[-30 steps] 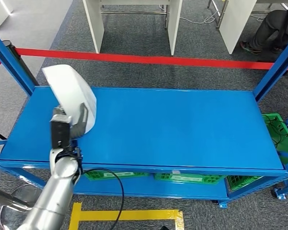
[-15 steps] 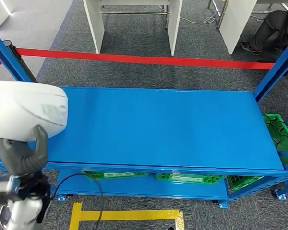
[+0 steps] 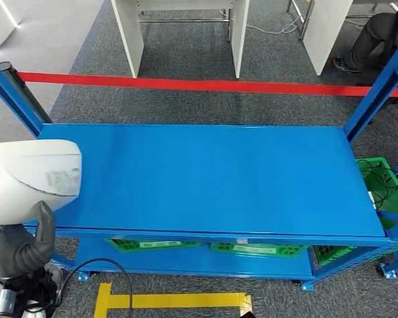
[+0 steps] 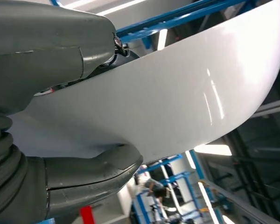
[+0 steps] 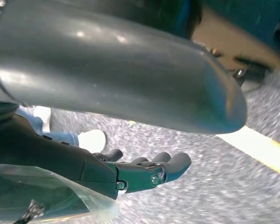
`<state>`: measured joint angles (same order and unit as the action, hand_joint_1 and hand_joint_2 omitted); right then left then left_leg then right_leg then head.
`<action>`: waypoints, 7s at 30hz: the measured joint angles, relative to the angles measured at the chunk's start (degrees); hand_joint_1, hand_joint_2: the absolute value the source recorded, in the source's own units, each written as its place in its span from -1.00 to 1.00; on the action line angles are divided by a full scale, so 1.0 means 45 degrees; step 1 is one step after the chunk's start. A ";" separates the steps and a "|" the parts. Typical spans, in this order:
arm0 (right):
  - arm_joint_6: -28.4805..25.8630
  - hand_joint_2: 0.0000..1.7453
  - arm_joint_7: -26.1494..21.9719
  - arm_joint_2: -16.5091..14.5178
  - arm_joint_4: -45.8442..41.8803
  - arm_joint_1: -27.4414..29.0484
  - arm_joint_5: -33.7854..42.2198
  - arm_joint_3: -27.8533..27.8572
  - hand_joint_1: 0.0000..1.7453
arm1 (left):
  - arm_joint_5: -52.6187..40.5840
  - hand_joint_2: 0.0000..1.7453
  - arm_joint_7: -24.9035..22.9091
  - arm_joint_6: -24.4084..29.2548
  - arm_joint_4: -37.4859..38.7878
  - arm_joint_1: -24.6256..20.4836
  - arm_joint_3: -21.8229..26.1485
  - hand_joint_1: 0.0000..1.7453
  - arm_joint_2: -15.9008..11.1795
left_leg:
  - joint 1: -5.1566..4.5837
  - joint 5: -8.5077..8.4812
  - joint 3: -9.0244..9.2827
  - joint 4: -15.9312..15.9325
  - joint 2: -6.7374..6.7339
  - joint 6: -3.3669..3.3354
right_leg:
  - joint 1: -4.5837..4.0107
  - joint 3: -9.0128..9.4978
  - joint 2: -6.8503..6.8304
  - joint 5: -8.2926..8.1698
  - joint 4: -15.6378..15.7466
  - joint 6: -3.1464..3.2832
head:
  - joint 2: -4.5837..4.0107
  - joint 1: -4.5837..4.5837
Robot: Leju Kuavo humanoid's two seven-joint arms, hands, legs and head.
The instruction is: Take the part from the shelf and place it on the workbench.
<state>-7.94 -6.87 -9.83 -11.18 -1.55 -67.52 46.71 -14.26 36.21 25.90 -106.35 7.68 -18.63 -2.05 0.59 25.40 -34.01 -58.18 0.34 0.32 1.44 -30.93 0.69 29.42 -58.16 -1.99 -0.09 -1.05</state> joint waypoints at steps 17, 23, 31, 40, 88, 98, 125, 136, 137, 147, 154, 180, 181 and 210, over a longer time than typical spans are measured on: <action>-0.2045 -1.00 -0.0825 0.0470 -0.1141 0.0025 0.2632 0.3444 -1.00 | 0.0416 1.00 -0.0583 0.0555 -0.0789 0.1526 0.0806 1.00 0.0351 | -0.0009 0.0240 0.0089 -0.0121 -0.0016 -0.0289 | -0.0087 -0.0006 -0.0085 0.0394 -0.0213 -0.0088 | 0.0000 0.0078; -0.2014 -1.00 -0.0778 0.0498 -0.1353 0.0045 0.2817 0.4121 -1.00 | 0.0542 1.00 -0.0698 0.0563 -0.0832 0.1607 0.0956 1.00 0.0606 | -0.0093 0.0012 -0.0146 -0.0065 -0.0079 -0.0564 | -0.0085 -0.1175 -0.0095 0.1897 -0.3372 -0.0179 | 0.0000 0.0026; -0.2019 -1.00 -0.0685 0.0488 -0.1514 -0.0090 0.3241 0.4544 -1.00 | 0.0503 1.00 -0.0743 0.0577 -0.0889 0.1649 0.1031 1.00 0.0692 | -0.0175 -0.0379 -0.0353 -0.0093 -0.0061 -0.0145 | -0.0176 0.0714 -0.0122 0.0420 0.0353 0.0141 | 0.0000 0.0037; -0.2128 -1.00 0.0052 -0.0036 -0.1650 -0.0114 0.2968 0.5235 -1.00 | 0.0211 1.00 -0.0953 0.0771 -0.0979 0.1734 0.1196 1.00 0.0743 | 0.0045 0.1560 0.0116 -0.2267 -0.0043 0.0333 | -0.0079 -0.0261 -0.0270 -0.0392 0.0144 0.0355 | 0.0000 0.0179; -0.0811 -1.00 0.0045 -0.0217 -0.1422 -0.0231 0.1743 0.5095 -1.00 | -0.0707 1.00 -0.0931 0.1895 -0.1111 0.1753 0.1675 1.00 0.0774 | -0.0234 -0.0431 -0.0525 0.0106 -0.0119 -0.0438 | -0.0290 0.1041 -0.0195 0.0564 -0.0611 0.0130 | 0.0000 -0.0018; -0.0787 -1.00 0.0050 -0.0249 -0.1354 -0.0228 0.1735 0.5093 -1.00 | -0.0704 1.00 -0.0931 0.1931 -0.1113 0.1839 0.1885 1.00 0.0733 | -0.0075 0.1853 -0.1246 -0.3159 -0.0101 0.0205 | -0.0318 0.0820 -0.0364 0.0023 0.0867 0.0526 | 0.0000 0.0085; -0.0449 -1.00 0.0079 -0.0249 -0.1229 -0.0253 0.1468 0.5084 -1.00 | -0.1342 1.00 -0.0883 0.2121 -0.1099 0.1750 0.1764 1.00 0.0792 | -0.0075 0.0463 -0.0541 -0.0560 -0.0161 0.0094 | -0.0257 0.1217 -0.0240 0.0420 0.0989 0.0401 | 0.0000 0.0035; 0.0776 -1.00 -0.0306 -0.0249 -0.1163 -0.0186 0.1548 0.5090 -1.00 | -0.1417 1.00 -0.0888 0.2382 -0.1050 0.1738 0.1671 1.00 0.0776 | -0.0224 0.0610 0.0642 -0.0226 -0.0478 -0.0169 | -0.0433 0.0676 -0.0474 0.0293 0.0350 0.0375 | 0.0000 0.0073; 0.0811 -1.00 -0.0292 -0.0249 -0.1162 -0.0173 0.1537 0.5090 -1.00 | -0.1412 1.00 -0.0888 0.2392 -0.1050 0.1733 0.1661 1.00 0.0782 | -0.0194 0.0623 0.0622 -0.0114 -0.0394 -0.0214 | -0.0432 0.0636 -0.0549 0.0303 0.0341 0.0316 | 0.0000 0.0072; 0.0762 -1.00 -0.0300 -0.0242 -0.1158 -0.0119 0.1063 0.5048 -1.00 | -0.1724 1.00 -0.0402 0.2652 -0.0992 0.1746 0.1622 1.00 0.0894 | -0.0075 0.0215 0.0223 0.0163 0.0578 -0.0458 | -0.0248 -0.0125 0.0078 0.1038 -0.1593 0.0029 | 0.0000 -0.0051; 0.0526 -1.00 -0.0280 -0.0203 -0.1149 -0.0104 0.0730 0.4909 -1.00 | -0.2081 1.00 0.0336 0.2668 -0.0998 0.1779 0.2028 1.00 0.1246 | -0.0073 0.0047 -0.0286 -0.0161 0.1099 0.0075 | -0.0151 0.0856 0.0436 0.0372 0.0451 0.0260 | 0.0000 0.0009; 0.0935 -1.00 -0.0435 -0.0187 -0.1083 -0.0092 0.0646 0.4908 -1.00 | -0.1843 1.00 0.0707 0.2671 -0.1011 0.1766 0.2925 1.00 0.2022 | -0.0125 0.0130 0.0153 0.0050 0.1101 -0.0427 | -0.0158 0.0278 0.0868 0.0251 -0.0075 0.0128 | 0.0000 0.0010; 0.0944 -1.00 -0.0437 -0.0183 -0.1078 -0.0093 0.0636 0.4908 -1.00 | -0.1850 1.00 0.0716 0.2671 -0.1011 0.1762 0.2930 1.00 0.2034 | -0.0108 0.0092 0.0072 0.0019 0.1253 -0.0338 | -0.0155 0.0392 0.1003 0.0256 0.0153 0.0157 | 0.0000 0.0010; 0.0985 -1.00 -0.0437 -0.0161 -0.1042 -0.0082 0.0577 0.4937 -1.00 | -0.1940 1.00 0.0729 0.2671 -0.0972 0.1713 0.3109 1.00 0.2272 | -0.0134 0.0245 0.0236 -0.0011 0.1124 -0.0441 | -0.0118 -0.0238 0.0708 0.0171 -0.0572 0.0058 | 0.0000 0.0061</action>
<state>-3.50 -8.84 -10.56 -15.87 -1.91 -64.92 68.93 -22.99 39.49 37.92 -110.73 15.39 -4.64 8.17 -0.02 26.50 -32.95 -58.23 5.40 -1.66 0.91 -32.00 3.88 30.19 -60.73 -1.73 -0.09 -0.78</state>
